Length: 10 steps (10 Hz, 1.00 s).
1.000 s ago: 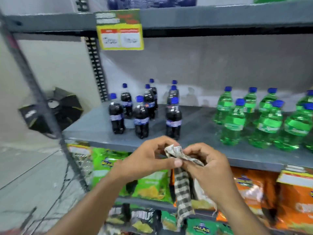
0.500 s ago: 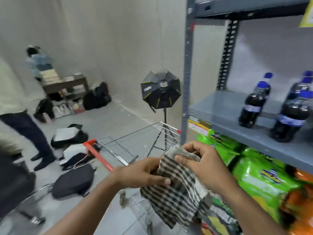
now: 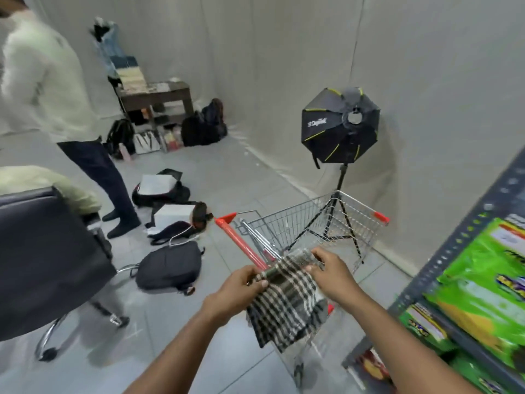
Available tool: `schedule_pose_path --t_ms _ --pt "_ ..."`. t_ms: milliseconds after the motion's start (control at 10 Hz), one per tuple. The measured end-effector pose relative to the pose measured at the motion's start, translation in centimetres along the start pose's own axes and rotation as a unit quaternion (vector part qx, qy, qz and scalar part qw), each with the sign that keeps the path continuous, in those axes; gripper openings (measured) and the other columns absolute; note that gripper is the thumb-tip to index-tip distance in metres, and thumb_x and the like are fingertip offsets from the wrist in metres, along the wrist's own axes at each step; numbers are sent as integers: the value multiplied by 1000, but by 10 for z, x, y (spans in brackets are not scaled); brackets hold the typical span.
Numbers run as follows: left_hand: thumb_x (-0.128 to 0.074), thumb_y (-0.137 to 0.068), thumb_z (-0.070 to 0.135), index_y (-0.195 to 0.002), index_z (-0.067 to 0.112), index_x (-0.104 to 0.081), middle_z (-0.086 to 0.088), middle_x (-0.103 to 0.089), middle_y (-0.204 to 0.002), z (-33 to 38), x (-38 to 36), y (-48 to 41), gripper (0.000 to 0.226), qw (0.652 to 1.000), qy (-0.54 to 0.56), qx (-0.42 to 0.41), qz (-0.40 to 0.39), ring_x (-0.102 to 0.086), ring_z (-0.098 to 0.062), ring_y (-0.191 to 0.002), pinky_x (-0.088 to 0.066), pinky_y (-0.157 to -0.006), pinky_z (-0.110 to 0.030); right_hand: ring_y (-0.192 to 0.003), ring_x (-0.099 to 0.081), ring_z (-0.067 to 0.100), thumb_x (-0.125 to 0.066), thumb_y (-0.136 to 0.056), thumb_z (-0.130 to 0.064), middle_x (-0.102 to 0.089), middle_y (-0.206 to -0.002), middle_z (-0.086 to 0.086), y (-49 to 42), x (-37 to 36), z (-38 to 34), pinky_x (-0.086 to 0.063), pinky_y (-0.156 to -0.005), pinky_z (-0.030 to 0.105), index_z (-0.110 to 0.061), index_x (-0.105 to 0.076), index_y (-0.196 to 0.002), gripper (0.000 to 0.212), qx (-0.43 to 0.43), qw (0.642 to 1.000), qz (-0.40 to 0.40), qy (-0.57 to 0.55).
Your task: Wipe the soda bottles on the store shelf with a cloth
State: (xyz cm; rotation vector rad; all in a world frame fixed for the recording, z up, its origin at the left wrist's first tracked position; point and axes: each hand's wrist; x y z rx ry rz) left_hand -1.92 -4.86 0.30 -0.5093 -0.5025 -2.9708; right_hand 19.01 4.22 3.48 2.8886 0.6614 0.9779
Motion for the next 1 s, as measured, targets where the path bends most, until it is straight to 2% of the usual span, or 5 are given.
schedule_pose_path --t_ms 200,400,700,800,1000 --pt "-61 -95 28 -102 22 -60 -1 -63 -96 -46 4 -68 9 995 -18 65 78 -60 -18 -89 -54 -77 -37 -98 -67 26 -59 -98 -4 -63 -131 12 -74 -45 11 -52 -76 29 -12 -57 -137 39 -36 996 10 77" --pt "-60 -95 32 -105 22 -59 -1 -65 -103 -79 5 -104 14 990 -15 113 83 -63 -20 -95 -57 -86 -47 -81 -63 10 -65 -95 -10 -69 -118 8 -127 -68 39 -51 -66 20 -12 -64 -124 29 -61 990 17 123" --pt "-55 -98 34 -108 23 -55 0 -66 -106 -90 1 -114 15 992 -47 103 52 -65 -17 -95 -56 -88 -38 -66 -53 1 -66 -94 -15 -65 -128 6 -137 -92 67 -58 -67 24 -16 -54 -135 42 -98 985 8 144" --pt "-56 -98 35 -119 21 -52 2 -64 -114 -87 -2 -114 25 991 -86 84 57 -61 -14 -98 -54 -87 -33 -77 -61 7 -68 -93 -18 -65 -127 4 -138 -92 69 -61 -78 31 -17 -55 -134 43 -93 985 7 147" --pt "-61 -94 31 -132 16 -49 -2 -57 -133 -69 -7 -114 43 978 -125 9 165 -52 -17 -120 -41 -94 -26 -91 -63 10 -69 -93 -20 -63 -118 -3 -136 -79 71 -60 -81 33 -21 -58 -126 35 -89 988 23 122"
Point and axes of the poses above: each hand's wrist, its own y-axis away from the middle knuckle, its own x-axis out of the back of the hand, z = x × y
